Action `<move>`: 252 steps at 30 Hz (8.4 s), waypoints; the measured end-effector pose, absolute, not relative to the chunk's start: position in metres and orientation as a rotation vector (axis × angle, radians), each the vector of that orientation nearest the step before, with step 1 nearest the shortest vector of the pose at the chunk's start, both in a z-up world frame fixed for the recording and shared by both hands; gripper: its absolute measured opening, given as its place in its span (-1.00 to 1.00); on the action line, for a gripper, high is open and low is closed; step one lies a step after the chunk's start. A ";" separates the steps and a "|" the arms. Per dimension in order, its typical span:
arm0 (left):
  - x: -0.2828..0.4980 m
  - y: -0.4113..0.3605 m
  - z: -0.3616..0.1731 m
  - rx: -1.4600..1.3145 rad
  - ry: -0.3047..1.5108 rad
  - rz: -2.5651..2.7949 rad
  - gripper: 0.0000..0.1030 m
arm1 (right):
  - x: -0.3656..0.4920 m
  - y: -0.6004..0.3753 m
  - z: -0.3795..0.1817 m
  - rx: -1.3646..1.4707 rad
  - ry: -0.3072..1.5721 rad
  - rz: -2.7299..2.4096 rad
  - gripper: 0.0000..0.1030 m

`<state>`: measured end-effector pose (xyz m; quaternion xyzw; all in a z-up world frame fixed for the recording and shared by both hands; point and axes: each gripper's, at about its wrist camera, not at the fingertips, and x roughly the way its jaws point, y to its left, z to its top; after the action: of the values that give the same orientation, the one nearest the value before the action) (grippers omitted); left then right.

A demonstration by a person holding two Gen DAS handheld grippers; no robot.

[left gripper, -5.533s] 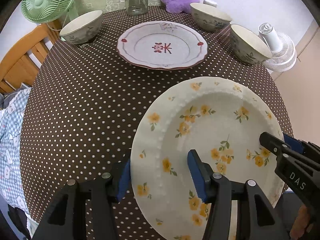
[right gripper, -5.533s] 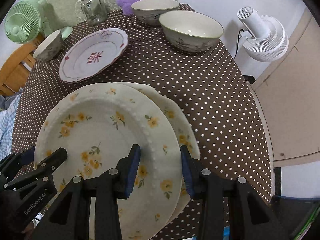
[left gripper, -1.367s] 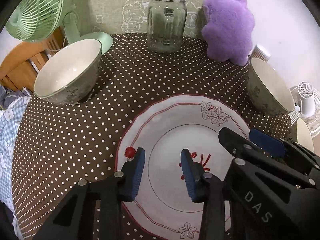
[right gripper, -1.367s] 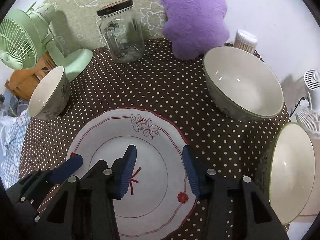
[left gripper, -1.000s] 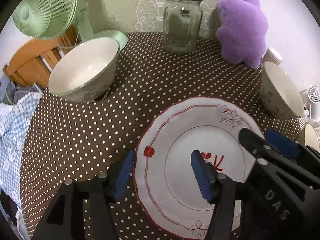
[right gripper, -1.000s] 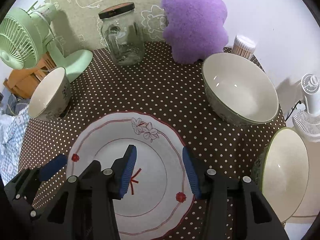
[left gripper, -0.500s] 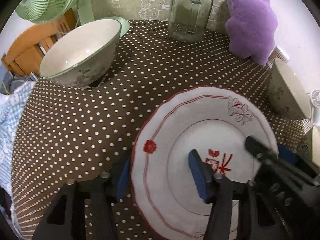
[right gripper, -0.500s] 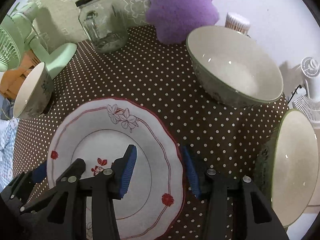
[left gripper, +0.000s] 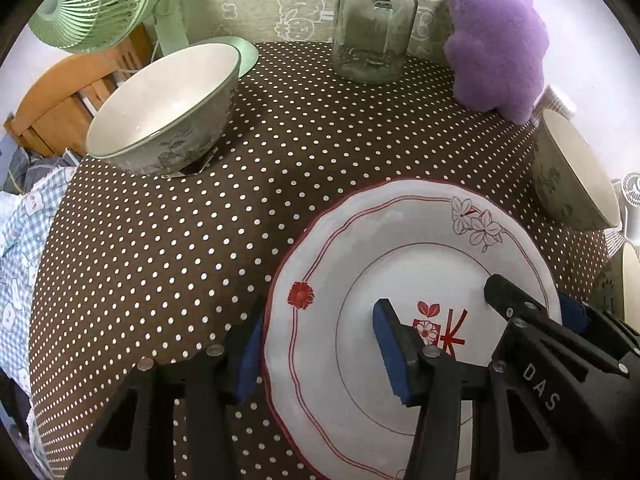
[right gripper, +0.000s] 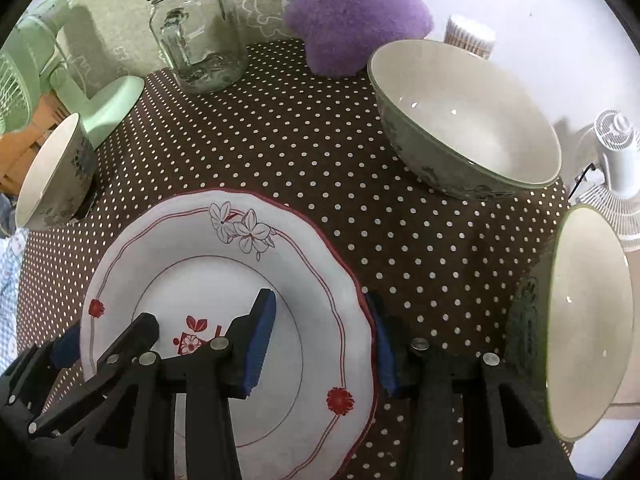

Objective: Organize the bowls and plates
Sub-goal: 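Lift the white red-character plate and carry it toward the yellow-flower plates, then lower the held plate onto the stacked yellow-flower plates, then open the right gripper and pull back from the plate stack, then reach the right gripper to the grey bowl beside the green fan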

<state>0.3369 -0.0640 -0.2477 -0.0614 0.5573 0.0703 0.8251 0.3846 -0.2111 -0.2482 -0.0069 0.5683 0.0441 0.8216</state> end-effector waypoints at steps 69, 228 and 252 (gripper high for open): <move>0.116 -0.147 -0.210 0.036 1.217 -0.194 -0.01 | 0.126 -0.279 -0.206 0.095 1.221 -0.210 -0.11; 0.158 -0.006 -0.111 -0.067 0.996 0.107 0.36 | 0.188 -0.159 -0.102 -0.026 1.045 0.136 0.24; 0.303 0.094 -0.147 -0.035 1.019 0.022 -0.16 | 0.317 -0.058 -0.138 0.063 1.028 0.078 0.24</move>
<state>0.3025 0.0940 -0.1472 -0.0167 0.4876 0.0104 0.8729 0.3170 -0.0584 -0.1382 0.0302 0.4916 0.0371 0.8695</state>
